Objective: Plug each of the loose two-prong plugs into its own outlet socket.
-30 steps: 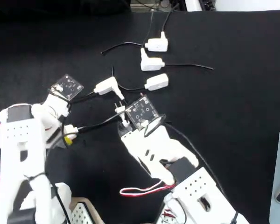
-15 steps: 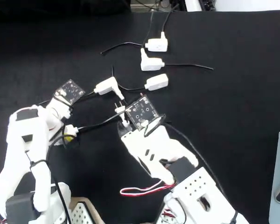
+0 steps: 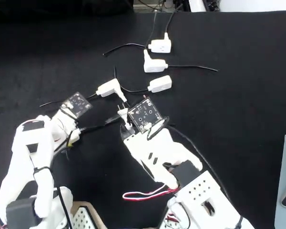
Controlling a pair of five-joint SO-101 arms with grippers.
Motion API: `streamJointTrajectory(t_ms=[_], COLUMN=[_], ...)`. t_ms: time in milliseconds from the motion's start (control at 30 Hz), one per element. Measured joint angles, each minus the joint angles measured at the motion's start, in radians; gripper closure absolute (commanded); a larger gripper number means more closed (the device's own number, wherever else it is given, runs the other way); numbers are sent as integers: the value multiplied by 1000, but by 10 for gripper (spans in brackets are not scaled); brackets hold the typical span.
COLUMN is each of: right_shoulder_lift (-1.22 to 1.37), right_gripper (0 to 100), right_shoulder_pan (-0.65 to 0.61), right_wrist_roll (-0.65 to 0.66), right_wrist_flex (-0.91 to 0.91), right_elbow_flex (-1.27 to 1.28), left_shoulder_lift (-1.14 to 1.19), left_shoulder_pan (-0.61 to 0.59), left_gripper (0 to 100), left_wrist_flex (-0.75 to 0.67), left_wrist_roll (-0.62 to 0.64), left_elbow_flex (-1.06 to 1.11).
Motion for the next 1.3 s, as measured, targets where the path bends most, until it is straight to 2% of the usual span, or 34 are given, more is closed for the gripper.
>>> streamJointTrajectory(t_ms=[100,200,400,567,667,800,1067,1200,1300], right_shoulder_lift=[0,0,0,0,0,0,0,8,68], right_gripper=[986,986,986,986,986,986,985,986,986], right_shoulder_pan=[0,0,0,0,0,0,0,-2,-57], right_wrist_roll=[0,0,0,0,0,0,0,0,0], right_wrist_flex=[0,0,0,0,0,0,0,20,37], right_elbow_flex=[0,0,0,0,0,0,0,0,0], left_shoulder_lift=[-3,-12,-11,6,6,6,-11,-129,-276], left_shoulder_pan=[44,117,299,436,470,456,272,195,144], left_gripper=[934,916,791,713,697,697,698,698,698], left_wrist_flex=[5,-2,-3,-2,9,98,365,413,414], left_wrist_roll=[0,35,310,483,551,569,578,608,674], left_elbow_flex=[18,38,40,23,9,-51,-261,-279,-265])
